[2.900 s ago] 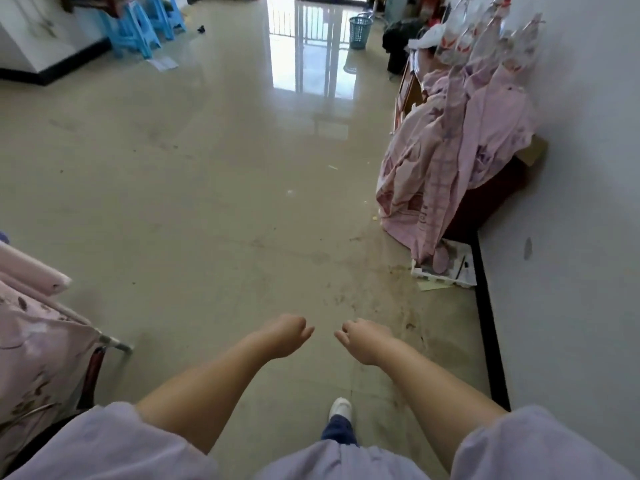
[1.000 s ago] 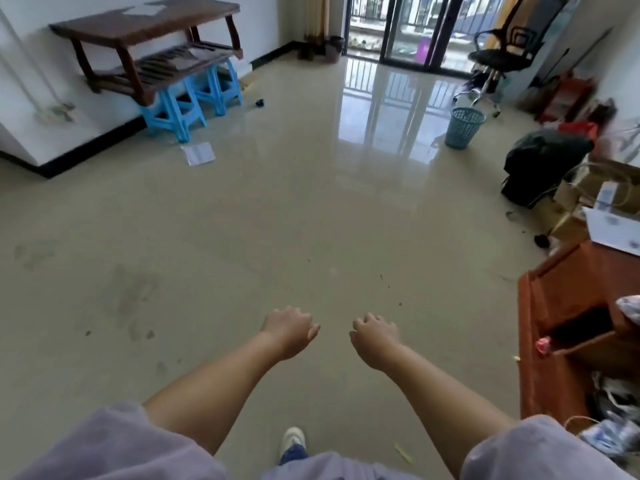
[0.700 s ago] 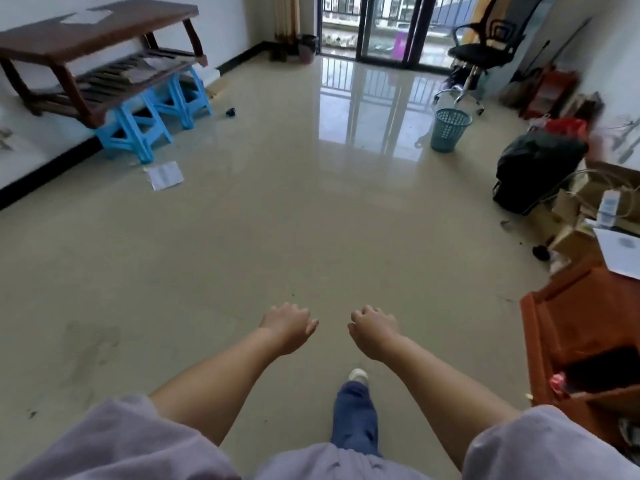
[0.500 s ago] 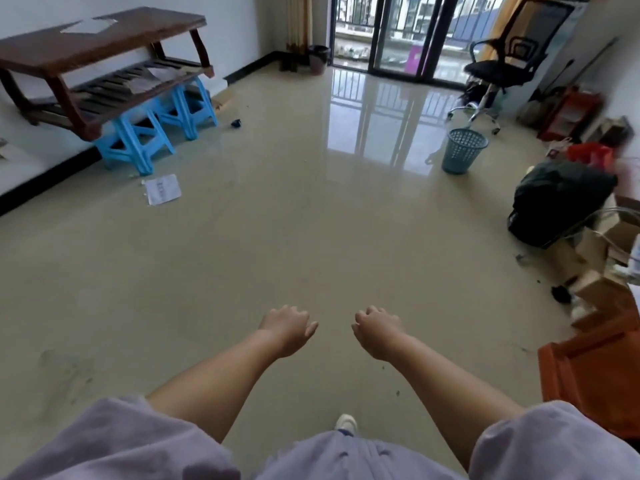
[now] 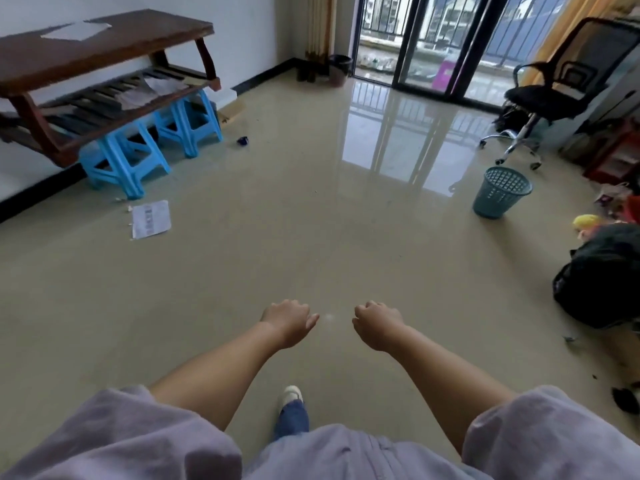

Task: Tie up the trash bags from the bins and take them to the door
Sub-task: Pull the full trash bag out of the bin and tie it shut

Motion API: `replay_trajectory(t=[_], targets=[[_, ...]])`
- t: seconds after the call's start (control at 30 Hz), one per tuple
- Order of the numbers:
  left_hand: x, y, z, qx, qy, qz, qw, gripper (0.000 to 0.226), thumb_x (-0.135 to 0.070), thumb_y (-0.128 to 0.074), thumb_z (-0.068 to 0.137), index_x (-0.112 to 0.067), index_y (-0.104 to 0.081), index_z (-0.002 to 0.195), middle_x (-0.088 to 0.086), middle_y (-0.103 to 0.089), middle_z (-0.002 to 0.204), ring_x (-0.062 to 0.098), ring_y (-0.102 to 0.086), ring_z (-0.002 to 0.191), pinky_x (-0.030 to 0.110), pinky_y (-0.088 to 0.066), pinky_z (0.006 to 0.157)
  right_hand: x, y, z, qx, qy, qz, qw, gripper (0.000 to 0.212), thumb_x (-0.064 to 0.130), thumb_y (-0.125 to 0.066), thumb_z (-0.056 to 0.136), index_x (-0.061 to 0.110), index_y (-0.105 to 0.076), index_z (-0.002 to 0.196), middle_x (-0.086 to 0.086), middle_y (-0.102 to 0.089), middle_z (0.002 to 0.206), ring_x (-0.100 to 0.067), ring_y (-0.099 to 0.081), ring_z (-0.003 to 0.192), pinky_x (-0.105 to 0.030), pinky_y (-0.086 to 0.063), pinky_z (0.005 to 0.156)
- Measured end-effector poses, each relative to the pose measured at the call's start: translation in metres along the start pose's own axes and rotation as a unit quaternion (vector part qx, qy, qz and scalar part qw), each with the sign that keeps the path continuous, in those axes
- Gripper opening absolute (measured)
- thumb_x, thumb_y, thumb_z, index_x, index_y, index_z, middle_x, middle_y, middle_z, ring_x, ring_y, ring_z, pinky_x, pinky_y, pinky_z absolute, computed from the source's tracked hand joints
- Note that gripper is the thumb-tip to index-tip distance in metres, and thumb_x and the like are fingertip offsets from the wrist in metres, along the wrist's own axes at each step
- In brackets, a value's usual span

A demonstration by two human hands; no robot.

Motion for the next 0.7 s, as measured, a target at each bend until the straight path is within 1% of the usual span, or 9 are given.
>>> replay_trajectory(t=[0.17, 0.33, 0.5, 0.7], targets=[[0.042, 0.084, 0.114, -0.009, -0.009, 0.0, 1.0, 0.047, -0.046, -0.026, 0.099, -0.012, -0.057, 0.105, 0.013, -0.061, 0.117, 0.032, -0.057, 0.11, 0.039, -0.044, 0.086, -0.025, 0.079, 0.107, -0.003, -0.029, 0.007, 1.0, 0.037, 0.027, -0.028, 0.1, 0.01, -0.047, 0.127, -0.012, -0.049, 0.13, -0.031, -0.047, 0.121, -0.039, -0.042, 0.093], [0.071, 0.129, 0.218, 0.009, -0.008, -0.002, 1.0, 0.048, -0.047, -0.026, 0.099, -0.012, -0.058, 0.102, 0.012, -0.061, 0.115, 0.032, -0.057, 0.109, 0.039, -0.046, 0.085, -0.047, 0.131, 0.206, -0.001, -0.043, 0.038, 0.998, 0.037, 0.028, -0.026, 0.1, 0.01, -0.049, 0.123, -0.013, -0.051, 0.126, -0.032, -0.051, 0.116, -0.038, -0.043, 0.089], [0.089, 0.173, 0.339, 0.019, -0.001, -0.013, 1.0, 0.047, -0.046, -0.026, 0.099, -0.012, -0.058, 0.104, 0.012, -0.06, 0.118, 0.032, -0.056, 0.11, 0.039, -0.046, 0.085, -0.088, 0.182, 0.32, 0.0, -0.046, 0.05, 0.998, 0.038, 0.029, -0.027, 0.1, 0.009, -0.049, 0.124, -0.014, -0.052, 0.127, -0.032, -0.051, 0.115, -0.038, -0.043, 0.089], [0.104, 0.26, 0.493, -0.007, 0.023, -0.032, 0.999, 0.046, -0.045, -0.025, 0.099, -0.012, -0.057, 0.102, 0.012, -0.062, 0.116, 0.03, -0.058, 0.108, 0.035, -0.043, 0.077, -0.147, 0.278, 0.463, -0.003, -0.028, 0.024, 0.999, 0.037, 0.027, -0.027, 0.1, 0.009, -0.048, 0.124, -0.013, -0.051, 0.128, -0.031, -0.05, 0.118, -0.037, -0.043, 0.09]])
Point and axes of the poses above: each hand's wrist, its own z-axis towards the middle knuckle, its own y-axis out of the back of the hand, x = y × z, the point moved 8 cm from there along z, towards the middle knuckle
